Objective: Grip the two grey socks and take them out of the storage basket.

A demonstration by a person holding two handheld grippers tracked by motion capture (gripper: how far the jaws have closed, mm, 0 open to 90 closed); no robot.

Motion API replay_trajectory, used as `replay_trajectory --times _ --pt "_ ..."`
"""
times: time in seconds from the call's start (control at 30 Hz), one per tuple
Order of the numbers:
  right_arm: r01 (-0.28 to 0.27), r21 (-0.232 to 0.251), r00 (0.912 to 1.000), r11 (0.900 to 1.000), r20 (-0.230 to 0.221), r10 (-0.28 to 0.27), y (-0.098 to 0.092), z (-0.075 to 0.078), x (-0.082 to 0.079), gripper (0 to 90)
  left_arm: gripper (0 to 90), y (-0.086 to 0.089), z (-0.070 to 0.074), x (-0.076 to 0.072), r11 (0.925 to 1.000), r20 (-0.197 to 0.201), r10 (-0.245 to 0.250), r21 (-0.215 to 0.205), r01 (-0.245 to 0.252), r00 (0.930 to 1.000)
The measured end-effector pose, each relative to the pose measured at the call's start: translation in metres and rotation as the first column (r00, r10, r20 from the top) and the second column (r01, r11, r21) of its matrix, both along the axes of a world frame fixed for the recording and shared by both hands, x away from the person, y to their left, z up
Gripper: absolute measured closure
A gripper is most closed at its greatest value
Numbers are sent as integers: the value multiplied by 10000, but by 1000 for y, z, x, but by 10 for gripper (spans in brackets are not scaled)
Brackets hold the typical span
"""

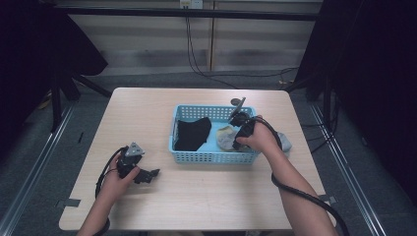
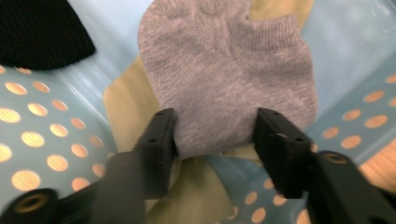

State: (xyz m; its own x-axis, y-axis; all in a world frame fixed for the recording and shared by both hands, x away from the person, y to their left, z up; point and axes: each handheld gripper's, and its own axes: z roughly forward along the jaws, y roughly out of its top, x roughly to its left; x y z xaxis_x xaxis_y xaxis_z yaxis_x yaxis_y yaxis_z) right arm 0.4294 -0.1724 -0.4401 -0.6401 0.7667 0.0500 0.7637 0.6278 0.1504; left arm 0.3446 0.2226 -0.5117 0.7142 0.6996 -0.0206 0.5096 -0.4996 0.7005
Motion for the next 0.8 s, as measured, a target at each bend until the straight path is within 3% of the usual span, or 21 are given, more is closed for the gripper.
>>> replay_trajectory --times 0.07,0.27,0.8 --pt "-104 4 9998 9999 -172 104 0 1 0 635 0 0 0 0 10000 -2 -8 1 8 10000" --pt "-251 -44 9992 9997 -314 249 -1 5 -1 782 0 0 0 0 10000 -1 -10 1 10 10000" --pt "-531 160 9982 9985 -266 535 -4 29 0 844 0 0 0 0 10000 24 -39 28 39 10000"
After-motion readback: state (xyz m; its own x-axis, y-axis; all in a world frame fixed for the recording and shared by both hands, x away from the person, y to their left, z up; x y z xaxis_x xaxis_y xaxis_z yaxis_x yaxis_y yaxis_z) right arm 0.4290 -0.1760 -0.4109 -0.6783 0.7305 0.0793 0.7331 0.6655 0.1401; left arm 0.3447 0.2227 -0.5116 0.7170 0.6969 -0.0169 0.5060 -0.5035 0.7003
